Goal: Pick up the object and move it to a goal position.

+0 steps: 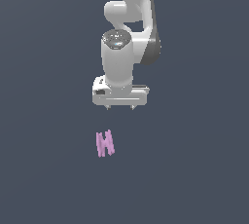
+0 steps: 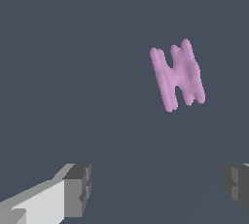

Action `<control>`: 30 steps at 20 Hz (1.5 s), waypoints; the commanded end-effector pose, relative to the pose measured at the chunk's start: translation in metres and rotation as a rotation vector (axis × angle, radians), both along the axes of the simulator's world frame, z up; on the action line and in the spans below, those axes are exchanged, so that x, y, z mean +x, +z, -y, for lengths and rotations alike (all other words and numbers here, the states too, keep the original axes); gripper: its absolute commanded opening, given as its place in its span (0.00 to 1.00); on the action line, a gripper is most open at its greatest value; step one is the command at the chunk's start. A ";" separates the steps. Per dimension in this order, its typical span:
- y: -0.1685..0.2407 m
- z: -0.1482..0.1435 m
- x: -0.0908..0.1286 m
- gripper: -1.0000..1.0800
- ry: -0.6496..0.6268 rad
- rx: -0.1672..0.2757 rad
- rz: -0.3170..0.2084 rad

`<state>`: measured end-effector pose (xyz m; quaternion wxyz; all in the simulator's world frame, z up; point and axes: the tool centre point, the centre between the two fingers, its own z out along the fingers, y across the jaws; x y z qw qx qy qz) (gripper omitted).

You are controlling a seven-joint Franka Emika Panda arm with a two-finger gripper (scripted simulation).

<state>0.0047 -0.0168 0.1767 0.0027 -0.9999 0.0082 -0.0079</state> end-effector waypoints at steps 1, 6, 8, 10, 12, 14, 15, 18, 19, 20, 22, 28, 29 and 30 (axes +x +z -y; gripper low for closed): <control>0.000 0.000 0.000 0.96 0.000 0.000 0.000; 0.007 -0.010 0.003 0.96 0.018 0.012 0.009; 0.011 -0.016 0.004 0.96 0.030 0.019 0.015; 0.013 -0.018 0.005 0.96 0.035 0.022 0.017; 0.013 -0.018 0.005 0.96 0.035 0.022 0.017; 0.013 -0.018 0.005 0.96 0.033 0.021 0.017; 0.013 -0.018 0.004 0.96 0.033 0.021 0.017; 0.012 -0.017 0.006 0.96 0.036 0.021 0.017; 0.011 -0.016 0.007 0.96 0.038 0.021 0.016; 0.010 -0.015 0.009 0.96 0.041 0.020 0.016; 0.006 -0.012 0.012 0.96 0.049 0.018 0.015; -0.010 0.001 0.030 0.96 0.087 0.011 0.010; -0.014 0.005 0.034 0.96 0.096 0.010 0.009; -0.019 0.008 0.038 0.96 0.105 0.009 0.008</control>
